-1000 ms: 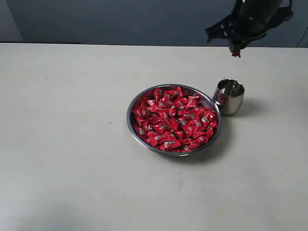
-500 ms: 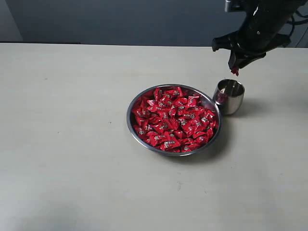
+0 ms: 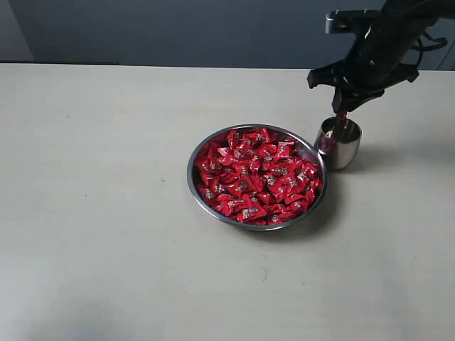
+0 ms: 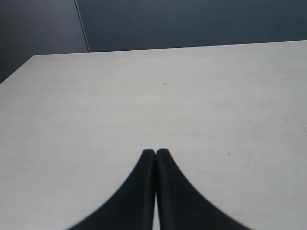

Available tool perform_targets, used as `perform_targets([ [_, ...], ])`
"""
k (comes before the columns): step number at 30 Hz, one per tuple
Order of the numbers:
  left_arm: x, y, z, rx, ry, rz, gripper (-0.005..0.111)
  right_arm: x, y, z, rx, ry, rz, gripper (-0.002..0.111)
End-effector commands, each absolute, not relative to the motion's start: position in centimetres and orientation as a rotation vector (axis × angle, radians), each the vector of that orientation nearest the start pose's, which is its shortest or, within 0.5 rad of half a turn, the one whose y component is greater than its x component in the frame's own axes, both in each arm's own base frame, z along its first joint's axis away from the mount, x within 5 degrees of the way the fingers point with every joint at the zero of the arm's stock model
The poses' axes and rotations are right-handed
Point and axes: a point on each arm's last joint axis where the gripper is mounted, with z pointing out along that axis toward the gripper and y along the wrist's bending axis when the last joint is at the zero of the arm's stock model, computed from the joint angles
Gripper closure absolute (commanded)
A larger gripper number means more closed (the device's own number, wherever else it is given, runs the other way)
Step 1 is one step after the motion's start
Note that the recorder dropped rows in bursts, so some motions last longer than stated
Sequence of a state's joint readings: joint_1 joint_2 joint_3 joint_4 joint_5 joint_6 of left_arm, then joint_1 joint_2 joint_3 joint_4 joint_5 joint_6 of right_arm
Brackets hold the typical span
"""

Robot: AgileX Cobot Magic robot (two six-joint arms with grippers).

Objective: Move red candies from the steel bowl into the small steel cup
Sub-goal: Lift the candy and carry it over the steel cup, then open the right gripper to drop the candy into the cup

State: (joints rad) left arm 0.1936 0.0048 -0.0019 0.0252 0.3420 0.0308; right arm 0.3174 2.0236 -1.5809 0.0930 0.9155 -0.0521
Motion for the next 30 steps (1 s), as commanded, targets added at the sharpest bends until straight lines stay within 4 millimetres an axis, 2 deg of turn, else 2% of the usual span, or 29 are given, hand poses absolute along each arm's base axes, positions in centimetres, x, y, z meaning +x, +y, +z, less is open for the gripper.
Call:
perform_targets([
  [1,5.3,1.1,18.3,-0.126,1.817,0.179,0.106,40.7,13.8,20.4,-0.454,2.816,0.181,0.109],
  [10,5.3,1.1,18.3,-0.126,1.817,0.179,0.106,40.6,13.8,20.0,-0.461,2.841,0.175,0.108],
  [12,5.3,1.1,18.3,-0.126,1.817,0.179,0.106,40.5,13.8,20.0,-0.462,2.846,0.175,0.101],
  [17,5.3,1.1,18.3,-0.126,1.817,0.179,0.106,40.4,13.8,20.0,-0.464,2.857,0.174,0.070],
  [22,5.3,1.1,18.3,-0.126,1.817,0.179,0.106,40.4,13.7,20.0,-0.466,2.864,0.173,0.069],
  [25,5.3,1.1,18.3,-0.126,1.817,0.179,0.106,39.9,14.4,21.0,-0.417,2.866,0.303,0.069],
  [28,5.3,1.1,18.3,-0.126,1.817,0.179,0.106,39.2,15.2,23.2,-0.449,2.798,0.464,0.069],
  [30,5.3,1.1,18.3,-0.126,1.817,0.179,0.106,38.2,16.8,24.4,-0.548,2.749,0.594,0.069],
])
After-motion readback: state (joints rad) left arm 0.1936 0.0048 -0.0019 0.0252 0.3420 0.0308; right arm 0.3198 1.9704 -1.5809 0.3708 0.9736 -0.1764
